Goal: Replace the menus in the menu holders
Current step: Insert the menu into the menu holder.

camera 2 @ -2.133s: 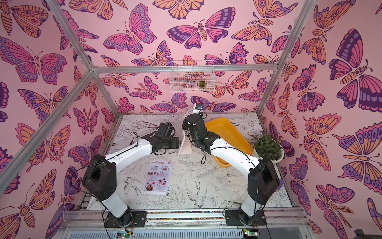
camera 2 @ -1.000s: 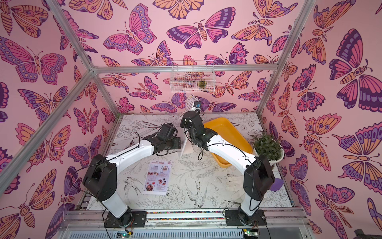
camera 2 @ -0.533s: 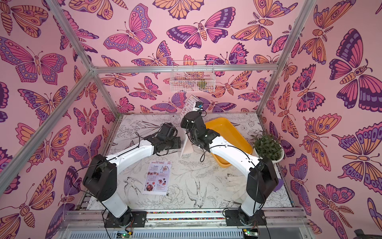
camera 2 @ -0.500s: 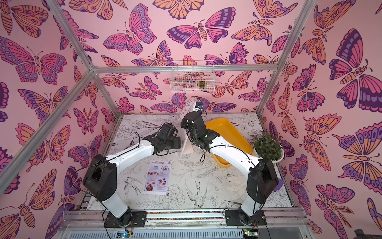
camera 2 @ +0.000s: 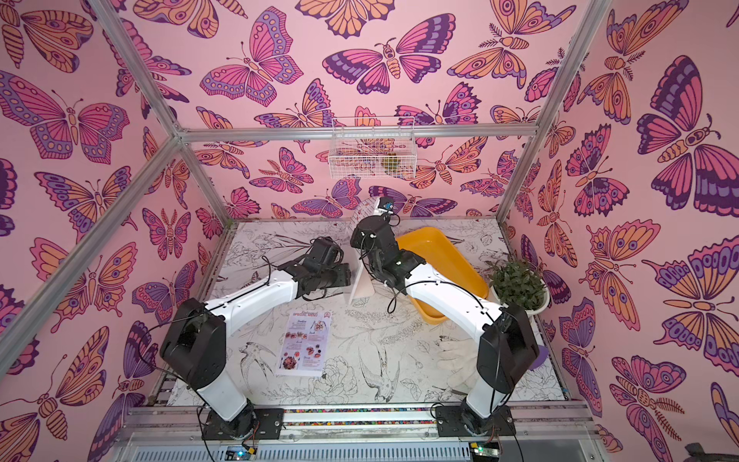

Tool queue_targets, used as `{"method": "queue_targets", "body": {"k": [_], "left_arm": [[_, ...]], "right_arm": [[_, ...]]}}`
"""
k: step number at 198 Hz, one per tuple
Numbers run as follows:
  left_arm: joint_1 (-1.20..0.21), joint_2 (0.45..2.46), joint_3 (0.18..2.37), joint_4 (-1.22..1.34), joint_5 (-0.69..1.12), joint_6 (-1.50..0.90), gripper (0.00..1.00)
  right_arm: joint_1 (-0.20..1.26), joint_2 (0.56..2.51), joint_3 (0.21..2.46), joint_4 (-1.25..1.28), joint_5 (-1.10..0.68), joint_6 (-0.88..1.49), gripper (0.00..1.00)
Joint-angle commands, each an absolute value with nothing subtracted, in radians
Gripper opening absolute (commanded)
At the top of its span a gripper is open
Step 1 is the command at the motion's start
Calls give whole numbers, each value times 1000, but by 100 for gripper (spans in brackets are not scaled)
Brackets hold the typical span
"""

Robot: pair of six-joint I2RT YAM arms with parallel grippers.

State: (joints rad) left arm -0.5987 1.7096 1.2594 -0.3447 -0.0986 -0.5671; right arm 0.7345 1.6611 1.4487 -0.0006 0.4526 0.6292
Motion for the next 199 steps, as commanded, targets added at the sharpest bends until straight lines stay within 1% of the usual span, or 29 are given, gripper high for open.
{"method": "queue_targets", "body": {"k": [1, 199], "left_arm": [[-605, 1697, 1246, -344, -110, -575, 71], [-601, 1679, 1248, -328, -99, -601, 71]], "right_arm": [[739, 1664, 1458, -2, 463, 641, 0], [750, 1680, 1410, 8, 464, 675, 0]]}}
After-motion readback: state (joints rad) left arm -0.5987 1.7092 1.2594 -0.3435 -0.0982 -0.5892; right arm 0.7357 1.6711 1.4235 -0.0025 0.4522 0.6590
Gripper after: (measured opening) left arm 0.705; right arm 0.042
